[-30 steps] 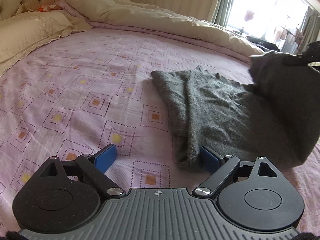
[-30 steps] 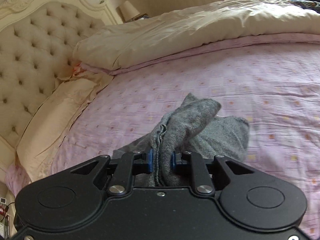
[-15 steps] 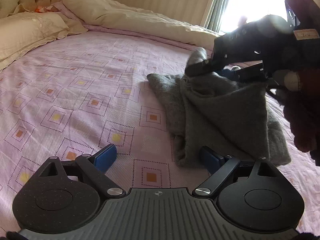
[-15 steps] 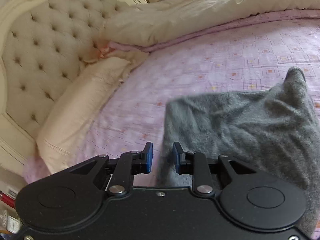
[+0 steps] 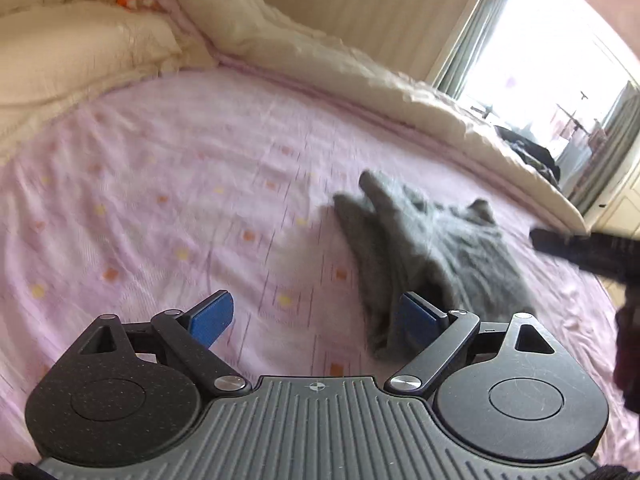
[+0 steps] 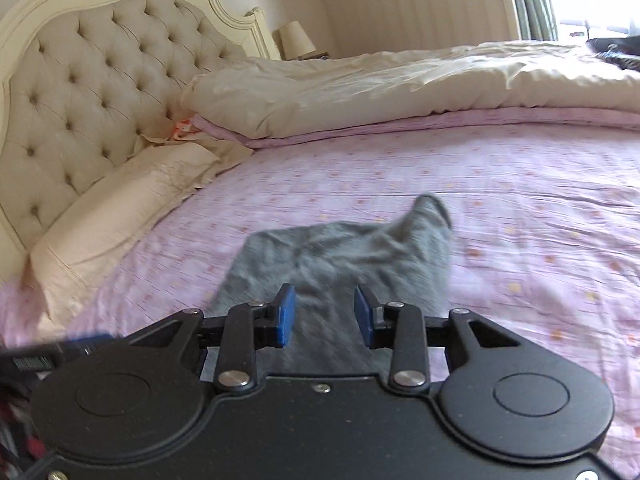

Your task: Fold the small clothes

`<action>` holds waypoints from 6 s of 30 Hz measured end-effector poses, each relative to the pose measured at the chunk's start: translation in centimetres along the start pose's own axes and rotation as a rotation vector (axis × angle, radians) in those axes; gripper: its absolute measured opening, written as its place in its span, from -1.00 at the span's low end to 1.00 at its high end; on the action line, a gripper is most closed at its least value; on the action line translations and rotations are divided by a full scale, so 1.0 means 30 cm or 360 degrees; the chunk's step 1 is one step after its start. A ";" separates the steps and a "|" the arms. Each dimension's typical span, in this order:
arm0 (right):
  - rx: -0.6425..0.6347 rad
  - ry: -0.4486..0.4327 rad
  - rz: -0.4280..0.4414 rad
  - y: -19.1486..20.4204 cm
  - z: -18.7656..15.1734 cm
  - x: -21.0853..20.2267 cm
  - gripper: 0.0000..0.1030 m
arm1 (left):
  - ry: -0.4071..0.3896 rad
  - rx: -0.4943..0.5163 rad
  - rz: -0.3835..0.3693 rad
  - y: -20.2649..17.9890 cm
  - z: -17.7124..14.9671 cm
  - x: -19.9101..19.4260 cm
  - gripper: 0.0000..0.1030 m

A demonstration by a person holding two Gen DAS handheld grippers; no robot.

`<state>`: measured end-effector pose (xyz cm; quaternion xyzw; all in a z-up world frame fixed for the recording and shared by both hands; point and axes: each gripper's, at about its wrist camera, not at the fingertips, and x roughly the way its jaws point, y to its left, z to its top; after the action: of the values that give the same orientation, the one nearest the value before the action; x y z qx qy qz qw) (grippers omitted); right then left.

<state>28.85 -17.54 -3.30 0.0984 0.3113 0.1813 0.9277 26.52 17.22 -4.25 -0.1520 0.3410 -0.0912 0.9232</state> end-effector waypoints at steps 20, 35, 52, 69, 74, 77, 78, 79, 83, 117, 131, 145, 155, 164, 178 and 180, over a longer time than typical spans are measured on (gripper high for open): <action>-0.0275 0.0113 0.0168 0.056 -0.207 0.069 0.05 | 0.0022 0.0394 -0.0132 -0.372 0.069 0.301 0.76; -0.0181 0.0119 0.0116 -0.111 0.051 0.305 0.06 | 0.0121 0.0181 -0.0006 -0.208 -0.017 0.355 0.83; 0.0107 0.0064 0.0069 -0.271 0.101 0.253 0.45 | 0.0163 0.0143 -0.0058 -0.195 0.005 0.365 0.84; 0.0532 0.0203 0.0398 -0.290 -0.084 0.291 -0.08 | 0.0373 -0.0016 -0.0367 -0.205 0.010 0.389 0.57; 0.0447 0.0221 0.0353 -0.247 -0.074 0.196 -0.16 | 0.0450 -0.0204 -0.0502 -0.169 -0.012 0.398 -0.31; 0.0418 0.0248 0.0327 -0.228 -0.103 0.093 -0.17 | 0.0468 -0.0133 -0.0516 -0.201 -0.031 0.356 -0.32; 0.0403 0.0258 0.0319 -0.221 -0.121 0.051 -0.17 | 0.0488 -0.0126 -0.0535 -0.213 -0.040 0.337 -0.32; 0.0398 0.0270 0.0312 -0.215 -0.144 0.007 -0.17 | 0.0506 -0.0119 -0.0558 -0.225 -0.054 0.314 -0.32; 0.0467 0.0323 0.0282 -0.205 -0.267 -0.169 -0.16 | 0.0577 -0.0024 -0.0620 -0.286 -0.150 0.200 -0.32; 0.0164 -0.0082 -0.0202 -0.013 -0.574 -0.643 0.28 | -0.0136 0.0537 -0.0296 -0.550 -0.433 -0.341 0.24; -0.0163 -0.0082 -0.0123 0.037 -0.516 -0.552 -0.38 | 0.0077 0.0352 -0.0124 -0.433 -0.502 -0.065 0.06; 0.0007 0.0047 -0.0371 -0.181 -0.405 -0.218 -0.45 | 0.0071 0.0367 -0.0114 -0.443 -0.499 -0.071 0.07; 0.0098 -0.0146 -0.0347 -0.180 -0.420 -0.435 -0.21 | 0.0068 0.0373 -0.0104 -0.448 -0.494 -0.074 0.10; -0.0107 -0.0005 -0.0286 -0.022 -0.573 -0.487 -0.21 | -0.0064 0.0467 -0.0017 -0.465 -0.526 -0.205 0.29; 0.0111 -0.0152 -0.0314 -0.016 -0.532 -0.639 0.84 | -0.0005 0.0388 0.0097 -0.427 -0.518 -0.262 0.60; 0.0166 -0.0182 -0.0310 -0.003 -0.519 -0.686 0.99 | -0.0009 0.0376 0.0137 -0.444 -0.504 -0.305 0.61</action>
<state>4.10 -24.72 -4.43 0.1261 0.2750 0.0679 0.9507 8.83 3.92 -5.08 -0.0278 0.3314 -0.0907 0.9387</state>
